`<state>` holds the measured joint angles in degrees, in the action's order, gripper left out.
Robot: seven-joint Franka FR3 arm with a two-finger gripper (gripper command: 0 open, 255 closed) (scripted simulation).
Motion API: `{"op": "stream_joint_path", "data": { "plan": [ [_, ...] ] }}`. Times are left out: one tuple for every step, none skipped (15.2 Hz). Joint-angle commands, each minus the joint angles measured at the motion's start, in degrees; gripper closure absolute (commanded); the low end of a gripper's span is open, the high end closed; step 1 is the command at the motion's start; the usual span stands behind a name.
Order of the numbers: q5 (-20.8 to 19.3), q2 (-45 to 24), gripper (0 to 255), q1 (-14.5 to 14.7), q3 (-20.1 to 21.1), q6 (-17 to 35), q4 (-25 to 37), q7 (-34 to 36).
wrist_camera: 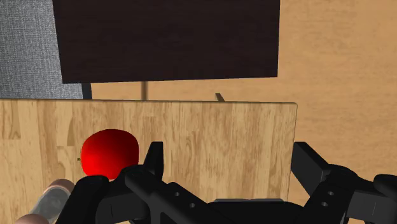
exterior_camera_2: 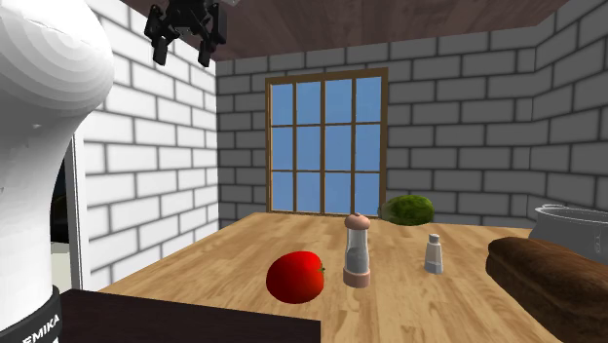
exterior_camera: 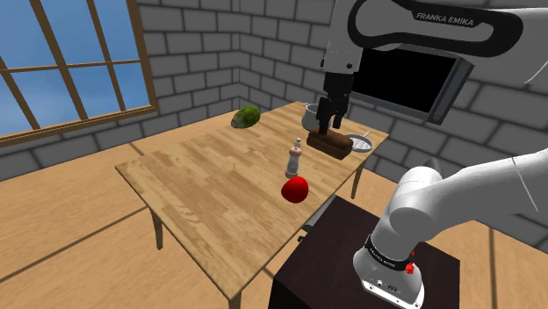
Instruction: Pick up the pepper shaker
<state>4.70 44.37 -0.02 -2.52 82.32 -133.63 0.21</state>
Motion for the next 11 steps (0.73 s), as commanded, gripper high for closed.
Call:
{"op": "stream_joint_path", "data": {
  "plan": [
    [0.0,0.0,0,0.0,0.0,0.0,0.0,0.0],
    [-0.69,-0.47,0,-0.26,-0.92,1.58,-0.93,-1.26],
    [-1.36,-1.04,0,-0.51,-1.86,3.19,-1.8,-2.51],
    [-2.0,-1.69,0,-0.76,-2.8,4.82,-2.58,-3.75],
    [-2.6,-2.44,0,-1.03,-3.73,6.46,-3.29,-4.99],
    [-3.18,-3.27,0,-1.28,-4.68,8.13,-3.92,-6.22],
    [-3.71,-4.2,0,-1.54,-5.62,9.81,-4.47,-7.46],
    [-4.22,-5.22,0,-1.77,-6.58,11.5,-4.94,-8.68],
    [-4.68,-6.32,0,-1.97,-7.55,13.2,-5.33,-9.89],
    [-5.09,-7.52,0,-2.18,-8.51,14.91,-5.64,-11.12],
    [-5.46,-8.79,0,-2.34,-9.49,16.62,-5.86,-12.34]
  ]
}}
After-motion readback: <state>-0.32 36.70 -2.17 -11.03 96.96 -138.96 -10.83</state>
